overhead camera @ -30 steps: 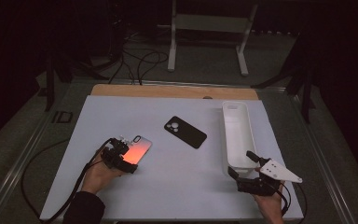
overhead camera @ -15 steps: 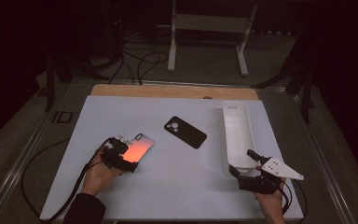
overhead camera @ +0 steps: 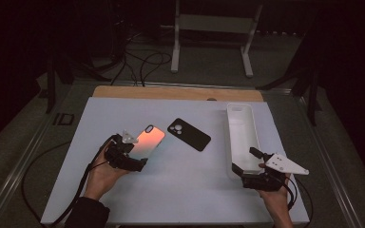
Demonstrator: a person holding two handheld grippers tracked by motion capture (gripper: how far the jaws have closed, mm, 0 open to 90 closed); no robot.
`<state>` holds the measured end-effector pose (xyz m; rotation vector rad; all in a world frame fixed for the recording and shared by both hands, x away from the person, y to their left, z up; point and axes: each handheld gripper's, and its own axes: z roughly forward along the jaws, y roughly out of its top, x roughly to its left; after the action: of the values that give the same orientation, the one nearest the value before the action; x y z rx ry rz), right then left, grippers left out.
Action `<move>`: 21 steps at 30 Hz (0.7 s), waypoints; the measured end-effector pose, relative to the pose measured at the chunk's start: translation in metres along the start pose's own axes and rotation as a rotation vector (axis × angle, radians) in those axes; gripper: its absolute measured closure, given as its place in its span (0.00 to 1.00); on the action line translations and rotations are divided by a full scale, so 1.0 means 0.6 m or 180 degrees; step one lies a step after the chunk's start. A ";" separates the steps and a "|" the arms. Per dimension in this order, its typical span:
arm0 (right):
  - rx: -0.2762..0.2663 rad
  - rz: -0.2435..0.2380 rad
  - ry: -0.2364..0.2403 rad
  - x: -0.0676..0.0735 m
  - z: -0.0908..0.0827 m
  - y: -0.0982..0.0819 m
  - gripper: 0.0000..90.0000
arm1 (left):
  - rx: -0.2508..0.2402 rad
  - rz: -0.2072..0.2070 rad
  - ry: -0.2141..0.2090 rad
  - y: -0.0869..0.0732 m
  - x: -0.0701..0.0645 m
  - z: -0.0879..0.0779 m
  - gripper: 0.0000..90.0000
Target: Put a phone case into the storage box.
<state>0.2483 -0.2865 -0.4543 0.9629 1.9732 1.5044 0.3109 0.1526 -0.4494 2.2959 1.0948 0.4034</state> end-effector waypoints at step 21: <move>0.0040 0.0003 0.0303 0.010 0.038 0.059 0.09 | -0.0518 0.0610 -0.0193 0.090 -0.101 -0.011 0.19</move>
<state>0.2696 -0.2623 -0.4263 0.9129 2.0508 1.5665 0.3030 0.0798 -0.4134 2.2589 0.7851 0.4757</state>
